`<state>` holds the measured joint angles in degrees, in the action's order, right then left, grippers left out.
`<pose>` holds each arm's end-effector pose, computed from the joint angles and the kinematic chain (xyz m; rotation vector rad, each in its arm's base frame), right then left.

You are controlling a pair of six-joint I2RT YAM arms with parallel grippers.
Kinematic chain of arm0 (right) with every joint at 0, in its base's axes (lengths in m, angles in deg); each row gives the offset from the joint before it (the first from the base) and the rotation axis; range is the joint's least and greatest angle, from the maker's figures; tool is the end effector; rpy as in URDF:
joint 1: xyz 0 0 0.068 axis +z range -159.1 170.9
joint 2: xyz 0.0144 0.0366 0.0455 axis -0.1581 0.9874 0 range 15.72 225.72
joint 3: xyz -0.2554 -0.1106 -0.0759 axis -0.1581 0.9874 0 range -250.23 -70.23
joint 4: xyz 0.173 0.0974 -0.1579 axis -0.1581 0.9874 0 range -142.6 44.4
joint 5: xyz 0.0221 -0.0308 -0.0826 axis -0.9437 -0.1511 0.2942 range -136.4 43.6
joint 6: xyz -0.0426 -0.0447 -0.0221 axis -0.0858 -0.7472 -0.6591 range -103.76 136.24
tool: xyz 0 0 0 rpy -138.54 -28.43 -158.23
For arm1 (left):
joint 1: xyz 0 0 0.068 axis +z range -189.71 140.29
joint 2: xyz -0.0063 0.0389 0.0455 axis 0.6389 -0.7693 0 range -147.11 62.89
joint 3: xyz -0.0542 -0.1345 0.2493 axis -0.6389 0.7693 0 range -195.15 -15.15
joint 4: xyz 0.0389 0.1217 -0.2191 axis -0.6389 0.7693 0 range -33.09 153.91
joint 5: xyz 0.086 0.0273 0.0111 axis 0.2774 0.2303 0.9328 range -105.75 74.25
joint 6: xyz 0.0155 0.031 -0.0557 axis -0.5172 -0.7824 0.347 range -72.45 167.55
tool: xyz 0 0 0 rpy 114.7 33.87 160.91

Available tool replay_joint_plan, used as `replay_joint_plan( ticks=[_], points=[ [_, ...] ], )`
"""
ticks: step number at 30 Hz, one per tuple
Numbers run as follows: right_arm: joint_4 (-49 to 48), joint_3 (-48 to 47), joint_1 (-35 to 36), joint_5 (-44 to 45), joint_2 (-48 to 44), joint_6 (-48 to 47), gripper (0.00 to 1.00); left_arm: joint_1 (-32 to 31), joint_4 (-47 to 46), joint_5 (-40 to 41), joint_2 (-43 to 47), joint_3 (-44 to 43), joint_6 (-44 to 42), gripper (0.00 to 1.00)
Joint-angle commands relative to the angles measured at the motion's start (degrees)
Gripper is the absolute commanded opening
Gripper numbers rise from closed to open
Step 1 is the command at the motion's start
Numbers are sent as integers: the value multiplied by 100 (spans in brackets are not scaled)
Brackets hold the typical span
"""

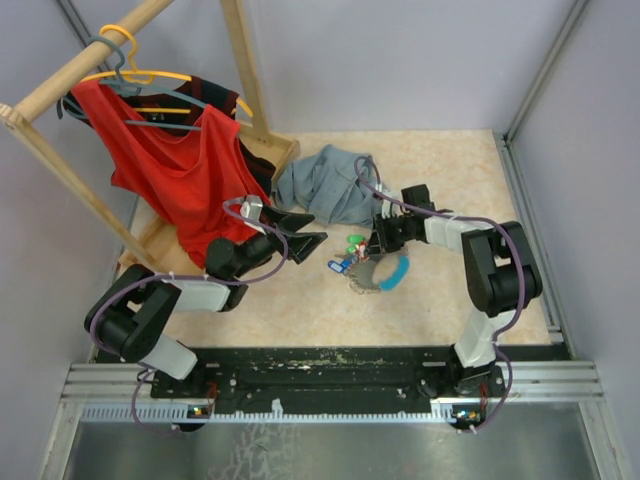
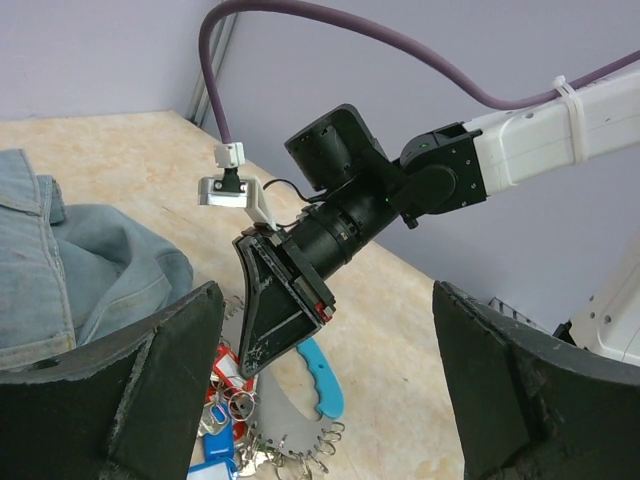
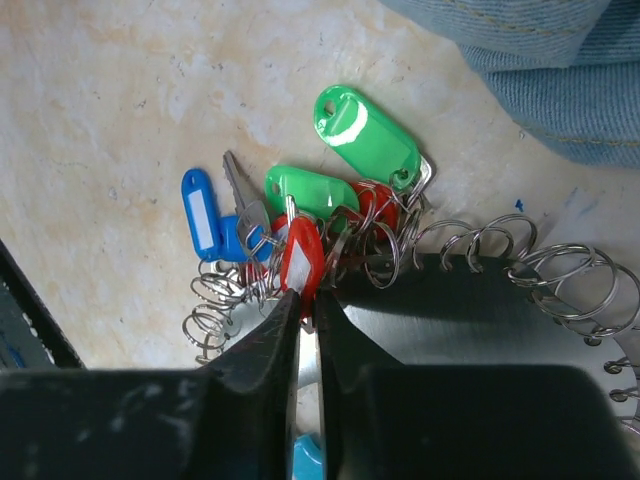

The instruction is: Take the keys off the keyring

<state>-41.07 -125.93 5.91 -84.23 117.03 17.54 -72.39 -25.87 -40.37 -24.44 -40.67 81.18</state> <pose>0.3257 0.1200 0.1647 -0.5511 2.4603 0.9556 0.2277 -0.1718 0.2562 0.3953 1.2826 -1.2510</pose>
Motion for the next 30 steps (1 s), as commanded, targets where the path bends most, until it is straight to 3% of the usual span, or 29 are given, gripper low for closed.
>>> replay_joint_plan(
  ticks=[1, 3, 11, 16, 21, 25, 30],
  points=[
    [-149, -290, 98, -102, -51, -14, 6, -27, -414, -52, -61, 29, 26, 89],
    [-101, -292, 92, -86, -178, -98, 0, -36, -399, -47, -73, 18, 24, 89],
    [-19, -163, 96, -430, -1221, -878, 0, -123, -104, 126, -19, -54, -45, 86],
    [163, -69, 94, -709, -1778, -1553, 0, -358, 566, 259, 145, -217, -391, 83],
    [275, 3, 86, -894, -2180, -1922, 0, -675, 1010, 266, 164, -357, -627, 71],
    [462, -37, 90, -1111, -2422, -2120, 0, -845, 1182, 425, 175, -288, -466, 70],
    [766, -202, 90, -1461, -2645, -2248, 0, -928, 693, 193, -10, -129, -395, 60]
  ],
)
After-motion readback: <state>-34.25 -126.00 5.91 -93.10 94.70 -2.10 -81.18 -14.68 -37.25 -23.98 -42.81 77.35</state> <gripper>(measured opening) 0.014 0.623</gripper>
